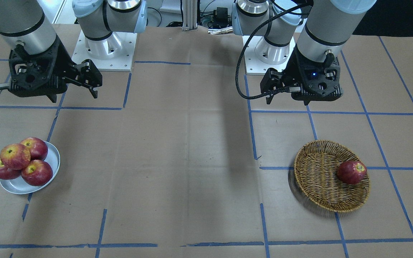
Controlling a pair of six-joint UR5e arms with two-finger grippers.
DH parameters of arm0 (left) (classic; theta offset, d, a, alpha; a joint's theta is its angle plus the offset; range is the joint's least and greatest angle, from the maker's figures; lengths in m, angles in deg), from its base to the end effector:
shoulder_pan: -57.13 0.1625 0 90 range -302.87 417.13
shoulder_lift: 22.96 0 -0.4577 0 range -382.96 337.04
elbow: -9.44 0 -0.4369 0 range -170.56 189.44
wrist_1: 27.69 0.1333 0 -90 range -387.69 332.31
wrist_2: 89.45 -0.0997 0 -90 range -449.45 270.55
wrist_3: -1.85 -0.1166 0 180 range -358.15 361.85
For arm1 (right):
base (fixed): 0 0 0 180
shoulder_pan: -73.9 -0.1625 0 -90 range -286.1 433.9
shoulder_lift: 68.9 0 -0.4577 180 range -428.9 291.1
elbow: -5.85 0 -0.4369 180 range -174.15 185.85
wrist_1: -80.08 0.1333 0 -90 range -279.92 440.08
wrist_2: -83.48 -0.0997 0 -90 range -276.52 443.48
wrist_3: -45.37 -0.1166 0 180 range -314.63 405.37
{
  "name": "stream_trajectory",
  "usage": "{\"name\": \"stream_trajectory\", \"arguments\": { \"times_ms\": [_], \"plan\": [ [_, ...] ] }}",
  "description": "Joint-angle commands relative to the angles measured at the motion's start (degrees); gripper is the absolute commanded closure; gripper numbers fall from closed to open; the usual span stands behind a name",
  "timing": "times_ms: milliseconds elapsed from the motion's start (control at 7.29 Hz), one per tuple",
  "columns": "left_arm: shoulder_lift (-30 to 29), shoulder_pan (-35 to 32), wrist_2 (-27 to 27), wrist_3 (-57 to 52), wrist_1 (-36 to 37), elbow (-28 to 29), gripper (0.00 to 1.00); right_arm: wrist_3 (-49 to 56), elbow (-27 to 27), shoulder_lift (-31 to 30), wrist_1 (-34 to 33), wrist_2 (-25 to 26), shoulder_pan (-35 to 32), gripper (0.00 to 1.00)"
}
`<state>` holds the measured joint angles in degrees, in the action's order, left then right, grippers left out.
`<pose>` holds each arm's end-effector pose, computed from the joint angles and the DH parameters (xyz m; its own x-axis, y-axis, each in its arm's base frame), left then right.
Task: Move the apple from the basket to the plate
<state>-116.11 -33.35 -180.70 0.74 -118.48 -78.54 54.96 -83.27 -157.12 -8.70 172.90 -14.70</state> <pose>-0.1354 -0.5566 0.4910 -0.9994 0.0285 -0.0211 0.0277 0.9990 0.0339 0.1211 -0.5495 0.4929 -0.9897 -0.1420 -0.0161 -0.1425 0.9892 0.0348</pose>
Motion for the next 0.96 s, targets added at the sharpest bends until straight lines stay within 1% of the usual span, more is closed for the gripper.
{"name": "stream_trajectory", "arguments": {
  "times_ms": [0, 823],
  "plan": [
    [0.0, 0.0, 0.0, 0.1, 0.0, 0.0, 0.01, -0.9, -2.5, -0.4, -0.9, 0.0, -0.8, 0.0],
    [-0.2, 0.1, 0.3, 0.5, 0.0, 0.1, 0.01, -0.8, -1.9, -0.4, -0.8, 0.0, -0.7, 0.0]
  ]
}}
